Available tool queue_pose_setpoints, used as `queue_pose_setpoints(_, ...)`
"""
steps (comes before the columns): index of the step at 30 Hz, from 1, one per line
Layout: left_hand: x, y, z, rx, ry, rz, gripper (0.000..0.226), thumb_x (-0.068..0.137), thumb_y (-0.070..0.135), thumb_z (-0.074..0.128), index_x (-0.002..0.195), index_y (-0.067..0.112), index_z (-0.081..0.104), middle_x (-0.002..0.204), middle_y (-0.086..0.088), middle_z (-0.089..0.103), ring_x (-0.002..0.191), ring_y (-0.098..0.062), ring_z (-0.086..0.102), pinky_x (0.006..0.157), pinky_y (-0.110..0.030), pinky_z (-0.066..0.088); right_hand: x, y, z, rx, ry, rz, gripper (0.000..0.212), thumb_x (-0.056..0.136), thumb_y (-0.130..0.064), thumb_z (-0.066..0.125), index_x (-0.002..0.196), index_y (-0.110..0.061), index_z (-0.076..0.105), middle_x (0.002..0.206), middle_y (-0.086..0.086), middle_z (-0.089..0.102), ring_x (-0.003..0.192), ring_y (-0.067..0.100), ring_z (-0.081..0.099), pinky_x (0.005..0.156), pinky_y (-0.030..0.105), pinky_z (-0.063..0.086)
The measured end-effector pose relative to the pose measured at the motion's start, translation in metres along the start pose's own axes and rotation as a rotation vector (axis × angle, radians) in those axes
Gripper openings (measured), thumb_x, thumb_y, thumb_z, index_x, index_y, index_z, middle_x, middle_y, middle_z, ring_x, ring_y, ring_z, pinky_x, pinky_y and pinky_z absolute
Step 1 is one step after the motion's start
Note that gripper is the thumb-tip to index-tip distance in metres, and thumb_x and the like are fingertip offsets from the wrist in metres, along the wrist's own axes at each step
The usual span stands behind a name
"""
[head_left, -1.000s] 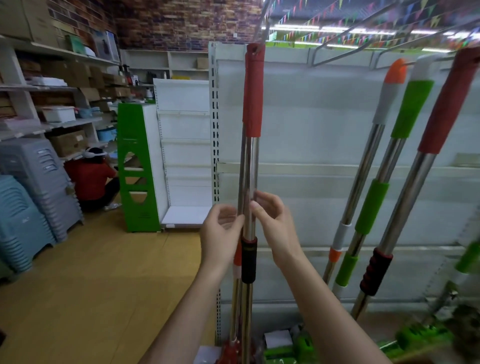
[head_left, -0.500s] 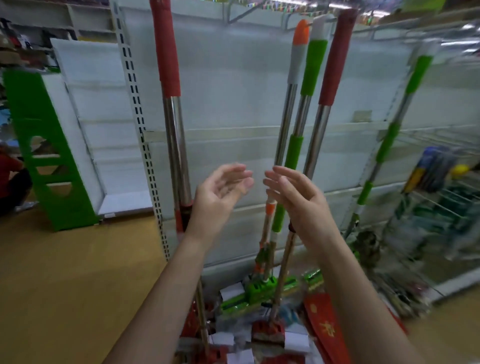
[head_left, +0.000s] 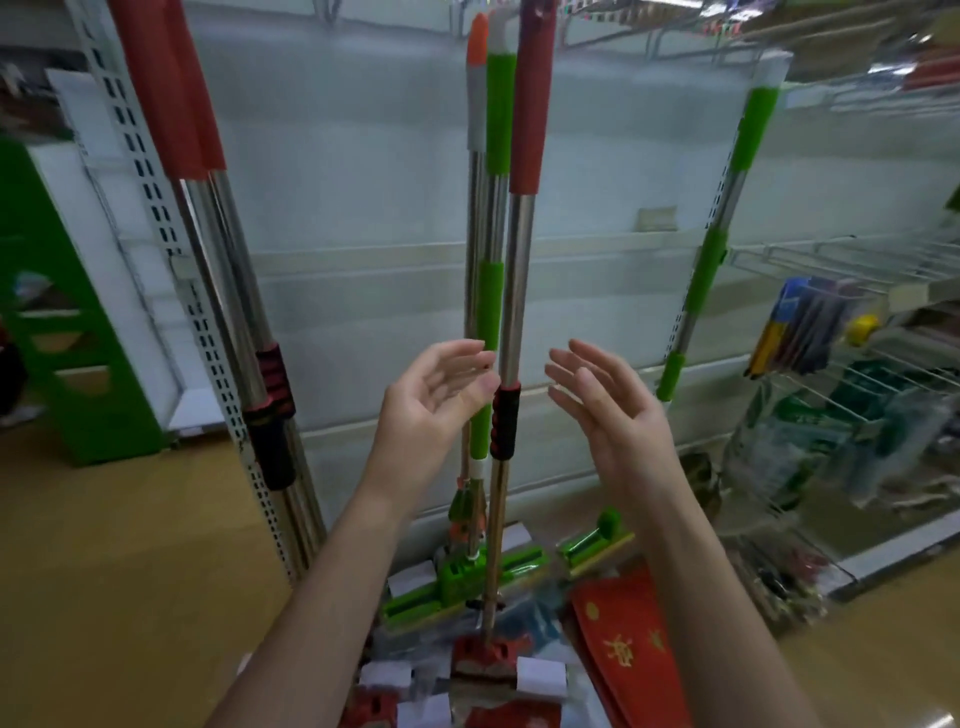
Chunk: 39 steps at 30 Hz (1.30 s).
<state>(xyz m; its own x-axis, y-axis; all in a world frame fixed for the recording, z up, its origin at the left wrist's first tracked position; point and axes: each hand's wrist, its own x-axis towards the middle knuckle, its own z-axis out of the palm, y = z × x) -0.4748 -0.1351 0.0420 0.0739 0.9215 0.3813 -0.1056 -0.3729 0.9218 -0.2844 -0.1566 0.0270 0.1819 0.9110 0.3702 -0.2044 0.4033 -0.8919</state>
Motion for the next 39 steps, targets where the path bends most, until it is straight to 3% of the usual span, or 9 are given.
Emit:
queue_pose_setpoints(6,0.012,-0.007,0.044,0.039,0.126,0.01,0.041,0.081,0.021,0.074,0.119,0.007,0.068,0.117,-0.009,0.076,0.114,-0.025,0.071,0.108,-0.051,0.051,0.033,0.005,-0.037,0.034,-0.104,0.022,0.061,0.078,-0.045,0.077,0.13,-0.016,0.065,0.13,0.005,0.072,0.125,0.021,0.067,0.103,0.034,0.055)
queue_pose_setpoints(11,0.016,-0.011,0.059,0.019,0.223,0.038,0.042,0.079,0.024,0.073,0.117,0.006,0.069,0.116,-0.01,0.077,0.114,-0.027,0.072,0.107,-0.05,0.052,0.055,0.012,-0.059,0.044,-0.188,0.039,0.047,0.087,-0.022,0.069,0.132,-0.011,0.063,0.13,0.006,0.072,0.125,0.022,0.067,0.109,0.044,0.051)
queue_pose_setpoints(15,0.022,-0.013,0.063,-0.006,0.288,0.045,0.034,0.078,0.018,0.072,0.11,0.008,0.07,0.113,-0.014,0.077,0.112,-0.034,0.071,0.106,-0.054,0.051,0.062,0.019,-0.064,0.051,-0.188,0.05,0.045,0.089,-0.019,0.074,0.131,-0.012,0.064,0.13,0.008,0.072,0.125,0.024,0.066,0.112,0.051,0.047)
queue_pose_setpoints(39,0.03,0.002,0.052,-0.003,0.239,0.069,0.046,0.08,0.023,0.072,0.121,0.002,0.066,0.119,-0.014,0.075,0.114,-0.028,0.071,0.106,-0.051,0.053,0.067,0.0,-0.039,-0.019,-0.223,0.03,0.051,0.085,-0.036,0.075,0.133,-0.023,0.064,0.133,0.0,0.071,0.128,0.019,0.065,0.113,0.051,0.046)
